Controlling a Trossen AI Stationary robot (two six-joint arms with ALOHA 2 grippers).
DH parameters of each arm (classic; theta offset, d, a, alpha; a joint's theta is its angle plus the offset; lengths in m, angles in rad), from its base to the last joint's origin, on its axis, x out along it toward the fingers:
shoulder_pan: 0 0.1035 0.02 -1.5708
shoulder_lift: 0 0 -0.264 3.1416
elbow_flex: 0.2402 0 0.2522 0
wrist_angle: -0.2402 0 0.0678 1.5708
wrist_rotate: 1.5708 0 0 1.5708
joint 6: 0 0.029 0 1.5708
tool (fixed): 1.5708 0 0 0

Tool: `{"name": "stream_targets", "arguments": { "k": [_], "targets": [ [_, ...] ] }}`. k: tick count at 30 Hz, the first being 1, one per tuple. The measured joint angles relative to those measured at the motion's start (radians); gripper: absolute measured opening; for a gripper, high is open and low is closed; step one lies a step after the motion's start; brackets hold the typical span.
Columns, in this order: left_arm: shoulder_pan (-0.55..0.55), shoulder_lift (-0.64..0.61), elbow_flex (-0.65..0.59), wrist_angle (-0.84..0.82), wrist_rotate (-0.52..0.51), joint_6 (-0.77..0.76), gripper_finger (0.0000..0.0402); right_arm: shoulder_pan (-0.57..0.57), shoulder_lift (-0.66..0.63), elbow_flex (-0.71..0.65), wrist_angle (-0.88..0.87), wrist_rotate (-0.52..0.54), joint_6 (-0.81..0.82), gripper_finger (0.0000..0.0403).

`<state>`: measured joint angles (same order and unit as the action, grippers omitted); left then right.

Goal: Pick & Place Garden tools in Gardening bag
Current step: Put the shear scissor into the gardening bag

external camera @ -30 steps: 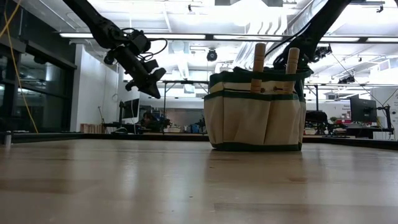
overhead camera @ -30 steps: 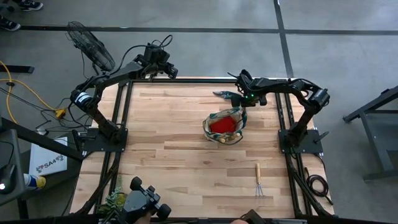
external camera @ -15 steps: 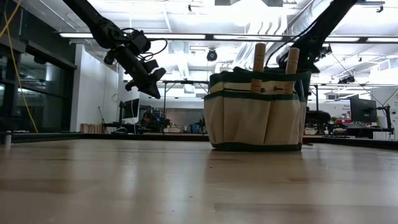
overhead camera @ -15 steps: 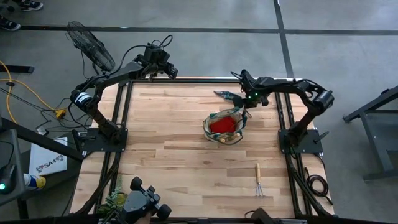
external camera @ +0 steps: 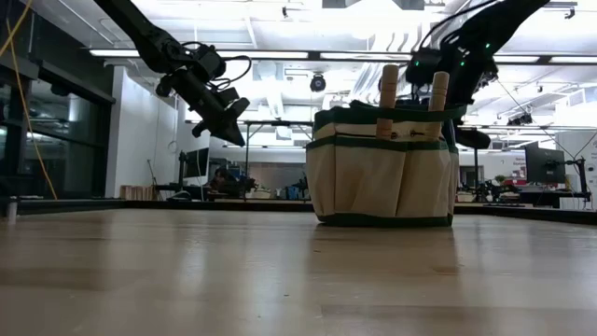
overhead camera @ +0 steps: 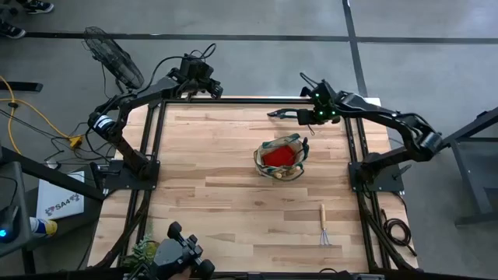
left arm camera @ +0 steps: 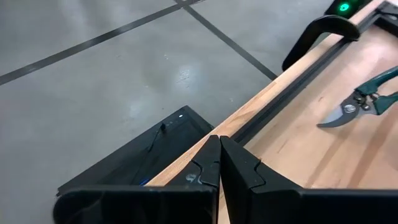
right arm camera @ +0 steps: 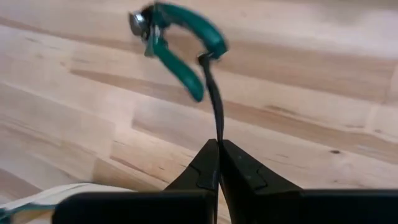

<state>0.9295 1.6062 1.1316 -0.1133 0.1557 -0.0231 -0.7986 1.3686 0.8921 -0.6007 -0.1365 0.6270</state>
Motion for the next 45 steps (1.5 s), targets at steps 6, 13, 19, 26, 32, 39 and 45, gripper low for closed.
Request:
{"name": "stream_targets", "arguments": {
  "k": [6,13,19,26,32,39,45],
  "targets": [
    [0.0,0.0,0.0,0.027,0.1,-0.008,0.0,0.0,-0.08,0.001,-0.002,0.003,-0.01,0.0004],
    [0.0,0.0,0.0,0.075,0.228,-0.008,0.0,0.0,-0.139,0.002,-0.002,-0.025,-0.033,0.0004],
    [0.0,0.0,0.0,0.102,0.331,-0.008,0.0,0.018,-0.184,0.002,-0.001,-0.03,-0.056,0.0004],
    [-0.001,-0.022,0.0,0.121,0.362,-0.004,0.0,0.058,-0.228,0.003,0.007,-0.031,-0.07,0.0004],
    [0.0,-0.065,0.0,0.12,0.354,-0.001,0.0,0.073,-0.262,0.003,0.016,-0.026,-0.079,0.0004],
    [-0.024,-0.128,0.0,0.119,0.351,0.001,0.0,0.072,-0.32,0.003,0.057,-0.032,-0.09,0.0004],
    [-0.09,-0.177,0.0,0.118,0.348,0.047,0.0,0.072,-0.365,0.003,0.094,-0.058,-0.098,0.0004]
  ]
}}
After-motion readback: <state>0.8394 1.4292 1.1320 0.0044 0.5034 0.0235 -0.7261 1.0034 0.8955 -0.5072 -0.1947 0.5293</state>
